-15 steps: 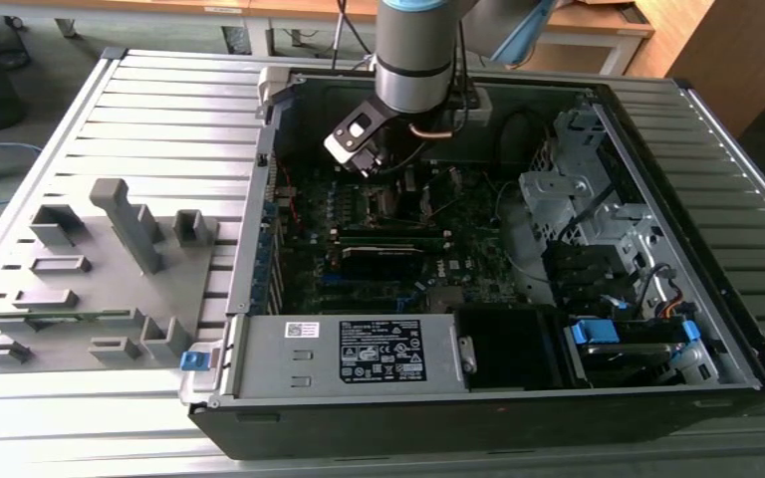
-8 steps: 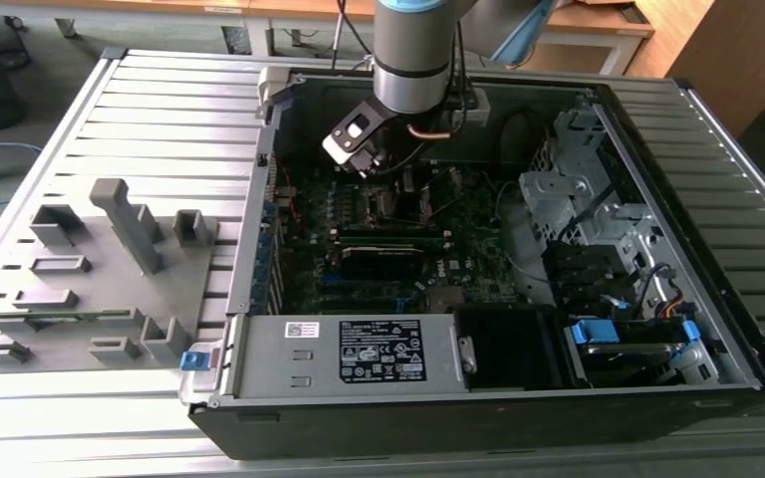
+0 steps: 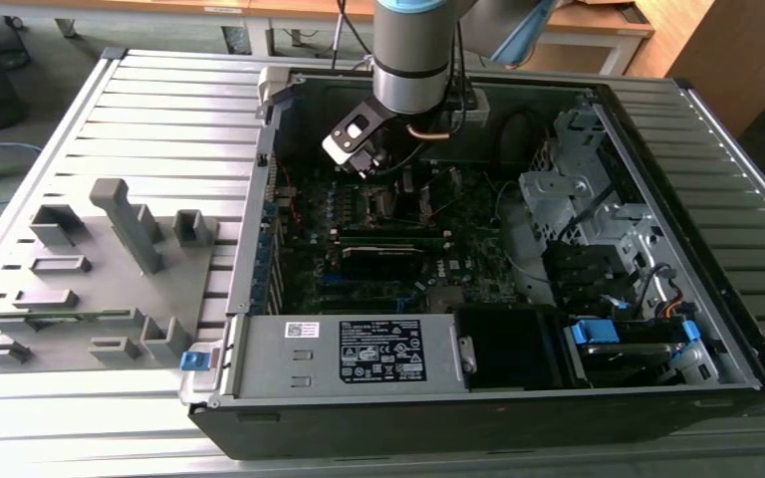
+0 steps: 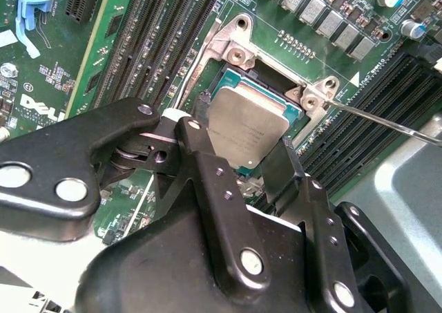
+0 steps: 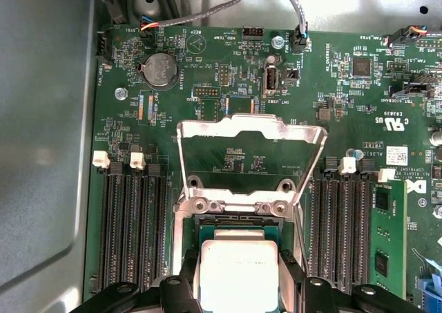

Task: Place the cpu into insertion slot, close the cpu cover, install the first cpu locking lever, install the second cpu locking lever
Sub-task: 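Place the cpu into insertion slot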

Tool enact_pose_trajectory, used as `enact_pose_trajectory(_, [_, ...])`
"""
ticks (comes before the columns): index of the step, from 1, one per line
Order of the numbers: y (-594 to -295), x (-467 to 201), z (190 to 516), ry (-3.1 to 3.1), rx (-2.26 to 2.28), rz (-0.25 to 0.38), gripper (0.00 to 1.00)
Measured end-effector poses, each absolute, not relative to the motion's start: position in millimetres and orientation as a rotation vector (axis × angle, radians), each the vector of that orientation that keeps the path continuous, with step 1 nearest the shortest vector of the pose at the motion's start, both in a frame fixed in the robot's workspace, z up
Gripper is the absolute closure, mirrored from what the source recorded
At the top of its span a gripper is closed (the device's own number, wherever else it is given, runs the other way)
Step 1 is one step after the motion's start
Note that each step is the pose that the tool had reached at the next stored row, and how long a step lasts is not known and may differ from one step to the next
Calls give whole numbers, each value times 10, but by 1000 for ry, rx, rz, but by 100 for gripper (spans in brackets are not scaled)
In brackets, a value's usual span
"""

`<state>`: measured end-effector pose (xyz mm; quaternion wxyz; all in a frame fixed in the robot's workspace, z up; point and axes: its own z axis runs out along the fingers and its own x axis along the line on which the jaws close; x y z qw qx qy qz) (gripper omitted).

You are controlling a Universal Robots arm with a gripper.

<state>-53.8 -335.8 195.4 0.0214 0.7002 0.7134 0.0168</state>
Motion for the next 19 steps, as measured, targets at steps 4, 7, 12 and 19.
enact_pose_trajectory(4, [-3359, -540, 1955, 2210, 2169, 56, 46])
enact_pose_trajectory(7, [-3358, -543, 1956, 2209, 2168, 57, 46])
enact_pose_trajectory(12, [-3359, -537, 1952, 2209, 2168, 57, 46])
enact_pose_trajectory(19, [-3359, -530, 1952, 2209, 2168, 57, 46])
